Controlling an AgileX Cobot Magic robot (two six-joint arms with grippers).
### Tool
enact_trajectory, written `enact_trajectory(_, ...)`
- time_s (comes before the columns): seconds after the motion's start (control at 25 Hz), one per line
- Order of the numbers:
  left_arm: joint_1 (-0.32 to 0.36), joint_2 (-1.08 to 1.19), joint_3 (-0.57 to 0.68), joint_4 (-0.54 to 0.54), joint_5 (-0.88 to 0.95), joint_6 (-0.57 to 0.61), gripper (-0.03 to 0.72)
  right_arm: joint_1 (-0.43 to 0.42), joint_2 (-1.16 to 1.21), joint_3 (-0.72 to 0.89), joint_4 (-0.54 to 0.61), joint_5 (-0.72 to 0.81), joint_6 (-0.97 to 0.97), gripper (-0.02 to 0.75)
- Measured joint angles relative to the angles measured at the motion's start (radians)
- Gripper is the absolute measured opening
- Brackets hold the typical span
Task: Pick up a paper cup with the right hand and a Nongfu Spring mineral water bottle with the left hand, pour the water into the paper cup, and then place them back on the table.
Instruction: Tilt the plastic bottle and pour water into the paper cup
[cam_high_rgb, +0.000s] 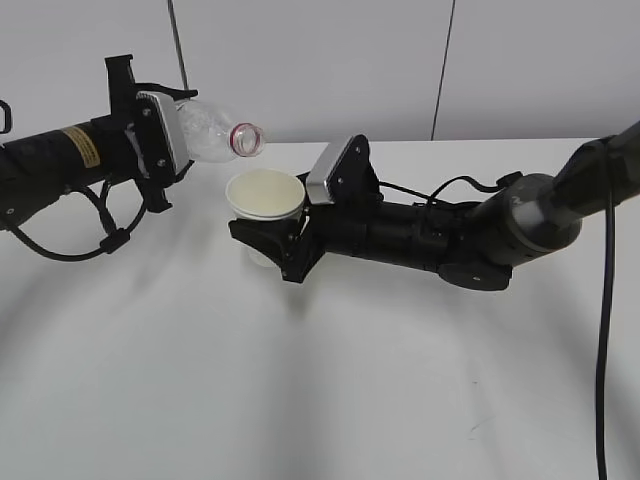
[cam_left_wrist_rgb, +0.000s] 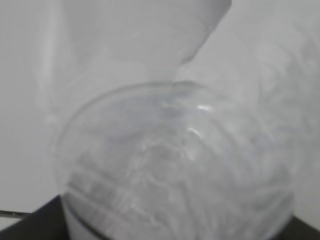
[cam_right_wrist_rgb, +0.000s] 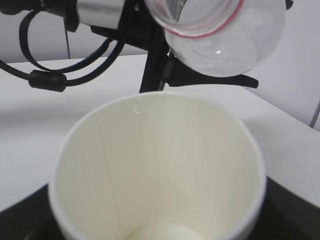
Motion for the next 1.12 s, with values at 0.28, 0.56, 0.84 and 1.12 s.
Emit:
enact_trajectory(0.28, 0.0, 0.0, 0.0, 0.002, 0.001, 0.021, 0.421, 0.0, 0.0, 0.0, 0.024, 0.023, -0.001, 0.524)
enact_trajectory(0.56, 0.0, 0.0, 0.0, -0.007, 0.001, 0.066, 0.421, 0.0, 0.001, 0.0, 0.027, 0.026, -0.001, 0.524)
enact_trajectory(0.84, 0.0, 0.0, 0.0, -0.068, 0.001, 0.117, 0.421, 0.0, 0.001, 0.0, 0.022, 0.026, -0.001, 0.524)
enact_trajectory(1.12, 0.0, 0.0, 0.0, -0.082, -0.005, 0.156, 0.421, 0.0, 0.001, 0.0, 0.021, 0.044, -0.001, 0.524)
